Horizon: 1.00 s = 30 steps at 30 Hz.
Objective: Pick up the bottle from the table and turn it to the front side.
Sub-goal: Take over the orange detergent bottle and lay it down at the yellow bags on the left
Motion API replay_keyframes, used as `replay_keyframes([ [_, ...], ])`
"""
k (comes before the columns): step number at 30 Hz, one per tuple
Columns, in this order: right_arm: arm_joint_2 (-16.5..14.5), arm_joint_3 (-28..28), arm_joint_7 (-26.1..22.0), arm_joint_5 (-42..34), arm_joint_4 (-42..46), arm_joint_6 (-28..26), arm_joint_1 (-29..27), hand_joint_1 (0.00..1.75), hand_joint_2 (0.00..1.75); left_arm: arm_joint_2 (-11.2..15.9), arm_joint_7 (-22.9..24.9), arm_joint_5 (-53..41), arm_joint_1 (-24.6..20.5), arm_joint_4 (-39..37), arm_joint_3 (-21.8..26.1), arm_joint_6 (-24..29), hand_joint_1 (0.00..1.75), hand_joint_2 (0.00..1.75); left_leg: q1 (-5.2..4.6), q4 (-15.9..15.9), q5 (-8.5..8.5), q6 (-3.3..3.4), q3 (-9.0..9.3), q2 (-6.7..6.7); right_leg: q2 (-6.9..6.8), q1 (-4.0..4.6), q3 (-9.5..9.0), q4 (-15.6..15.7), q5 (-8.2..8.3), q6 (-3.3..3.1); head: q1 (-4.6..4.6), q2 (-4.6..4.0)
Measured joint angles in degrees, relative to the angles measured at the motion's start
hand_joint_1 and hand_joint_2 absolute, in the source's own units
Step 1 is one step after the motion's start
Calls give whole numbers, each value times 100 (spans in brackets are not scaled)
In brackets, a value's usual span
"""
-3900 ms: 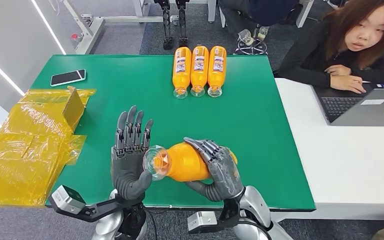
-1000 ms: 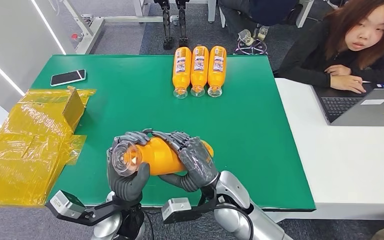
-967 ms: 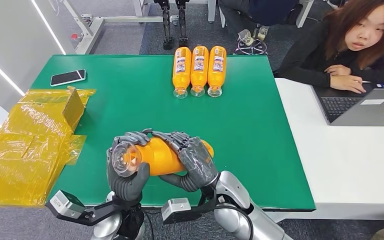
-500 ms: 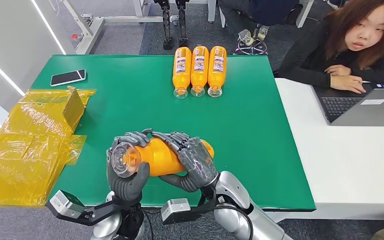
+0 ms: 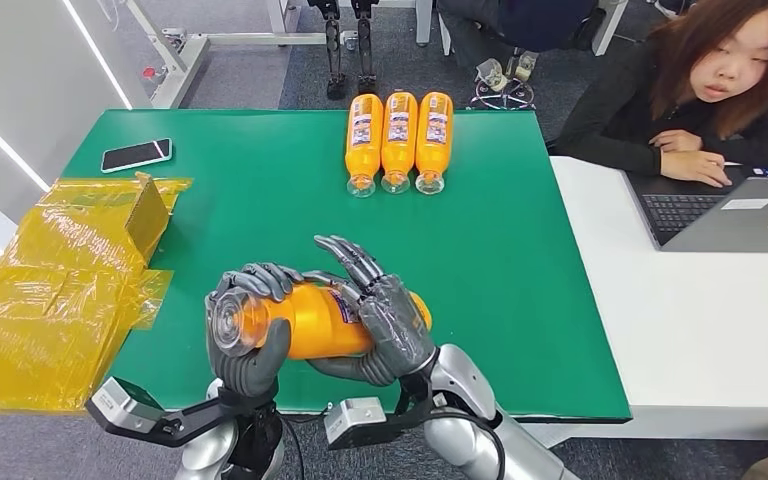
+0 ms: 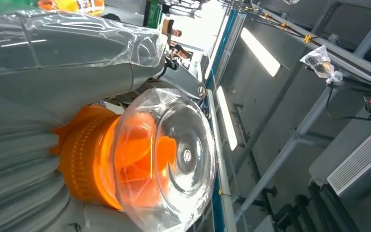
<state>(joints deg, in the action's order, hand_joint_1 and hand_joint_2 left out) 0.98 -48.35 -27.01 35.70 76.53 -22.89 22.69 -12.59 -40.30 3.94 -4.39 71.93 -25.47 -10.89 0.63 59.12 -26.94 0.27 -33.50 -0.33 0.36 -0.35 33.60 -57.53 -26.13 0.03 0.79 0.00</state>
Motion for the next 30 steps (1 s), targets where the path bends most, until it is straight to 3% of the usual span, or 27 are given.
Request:
replay_keyframes([
  [7, -15, 122, -1201, -998, 487, -1463, -481, 0, 175, -80, 0, 54, -122, -4, -12, -92, 169, 175, -1, 0, -1, 0, -2, -6, -4, -1, 1, 1, 0, 0, 2, 0],
  [13, -202, 881, -1297, -990, 1881, -1547, -1019, 0, 175, -73, 11, 110, -42, -96, -10, -49, 167, 175, -1, 0, -1, 0, -2, -4, -3, 0, 5, 1, -1, 0, 1, 0],
  [18, -385, 1172, -1298, -790, 2605, -1547, -1425, 0, 175, -59, 11, -27, -44, -144, -10, 266, 164, 175, 0, -1, 0, 0, -1, -2, -1, 0, 5, 1, -1, 0, 0, 0],
  [20, -416, 1212, -1298, -774, 2750, -1547, -1536, 0, 175, -24, 11, -325, -56, -143, -9, 626, 163, 175, 0, -1, 0, -1, -1, -2, -1, 1, 5, 1, -1, -1, 1, 0],
  [24, -433, 1228, -1298, -779, 2907, -1545, -1666, 0, 175, 208, 11, -1571, -199, -165, 1, 1955, 164, 175, 0, -2, 2, -3, 0, -1, 0, 1, 5, 0, 1, -3, 1, 0],
  [28, -434, 1228, -1298, -810, 2961, -1545, -1708, 0, 175, 629, 230, -3332, -613, -584, 11, 3277, 169, 175, 1, -2, 12, -12, 0, 0, 0, 2, 6, -4, 7, -11, 1, 0],
  [30, -433, 1228, -1297, -844, 2970, -1545, -1725, 0, 175, 859, 542, -4227, -885, -888, 12, 3655, 163, 175, 2, -2, 16, -16, 1, 2, 1, 2, 9, -6, 11, -18, 0, 0],
])
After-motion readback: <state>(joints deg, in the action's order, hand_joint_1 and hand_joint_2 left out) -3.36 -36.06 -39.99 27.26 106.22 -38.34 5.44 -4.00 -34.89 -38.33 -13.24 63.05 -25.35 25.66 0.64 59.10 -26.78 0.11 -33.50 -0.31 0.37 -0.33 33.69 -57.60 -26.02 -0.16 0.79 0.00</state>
